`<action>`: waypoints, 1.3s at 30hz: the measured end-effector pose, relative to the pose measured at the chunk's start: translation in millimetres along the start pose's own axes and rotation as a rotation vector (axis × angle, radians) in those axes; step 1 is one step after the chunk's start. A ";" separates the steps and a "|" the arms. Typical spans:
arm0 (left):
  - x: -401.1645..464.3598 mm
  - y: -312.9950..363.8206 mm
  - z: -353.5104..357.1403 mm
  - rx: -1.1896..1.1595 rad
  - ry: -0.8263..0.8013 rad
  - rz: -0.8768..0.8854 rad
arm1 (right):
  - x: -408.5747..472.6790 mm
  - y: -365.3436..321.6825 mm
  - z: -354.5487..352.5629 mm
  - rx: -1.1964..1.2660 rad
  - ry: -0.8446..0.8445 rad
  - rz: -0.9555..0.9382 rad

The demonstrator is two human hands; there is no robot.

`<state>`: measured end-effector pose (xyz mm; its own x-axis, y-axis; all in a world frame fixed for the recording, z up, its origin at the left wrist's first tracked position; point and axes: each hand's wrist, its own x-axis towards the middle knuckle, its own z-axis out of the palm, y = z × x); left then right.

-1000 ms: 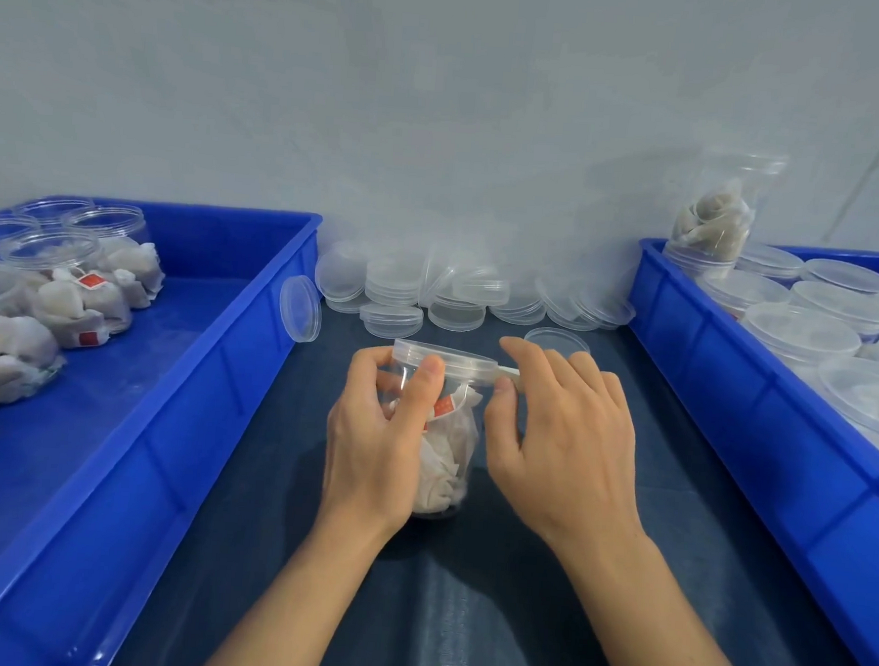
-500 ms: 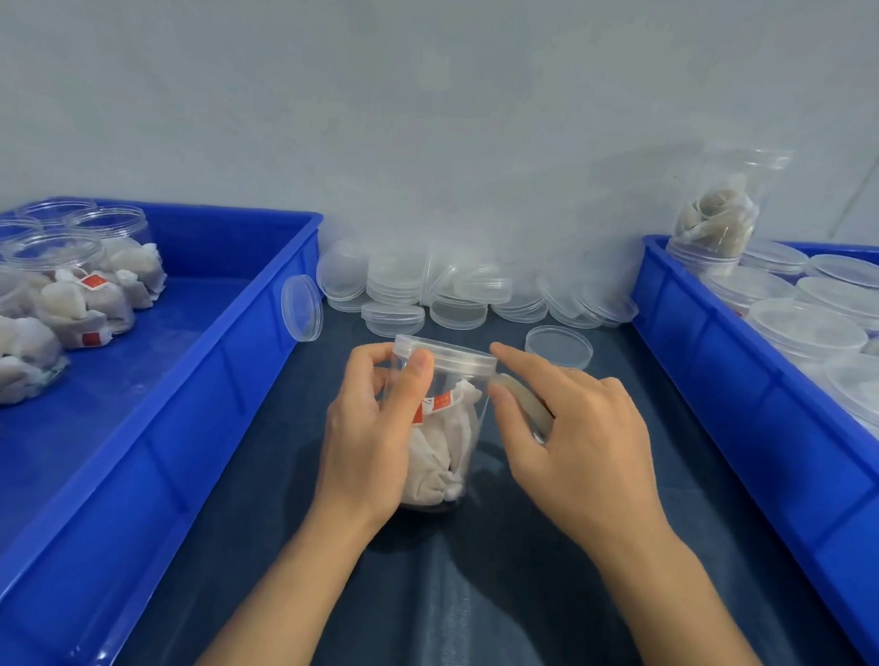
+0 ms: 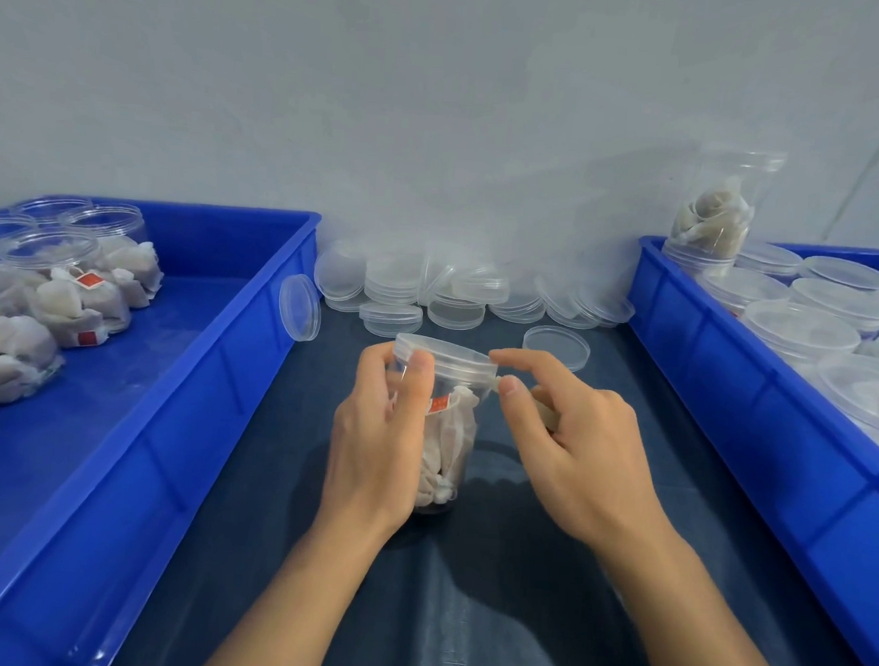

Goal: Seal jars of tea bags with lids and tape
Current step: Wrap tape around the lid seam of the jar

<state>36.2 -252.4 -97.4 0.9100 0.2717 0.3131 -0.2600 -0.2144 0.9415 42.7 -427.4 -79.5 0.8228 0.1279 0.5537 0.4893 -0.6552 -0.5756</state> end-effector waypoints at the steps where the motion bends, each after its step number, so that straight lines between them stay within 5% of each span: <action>1: -0.8 1.4 0.6 -0.005 -0.002 0.011 | 0.5 -0.2 -2.3 -0.014 0.013 -0.001; 24: -6.8 5.8 5.5 0.033 0.036 0.104 | 1.2 11.2 -21.7 -0.234 0.063 -0.124; 39: -1.7 -0.8 4.9 -0.065 -0.063 -0.098 | 0.8 3.4 -12.7 -0.278 0.143 -0.174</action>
<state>36.4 -257.3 -99.3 0.9500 0.2283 0.2131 -0.1876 -0.1283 0.9738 41.4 -439.0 -73.4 0.6753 0.1629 0.7193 0.5050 -0.8129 -0.2901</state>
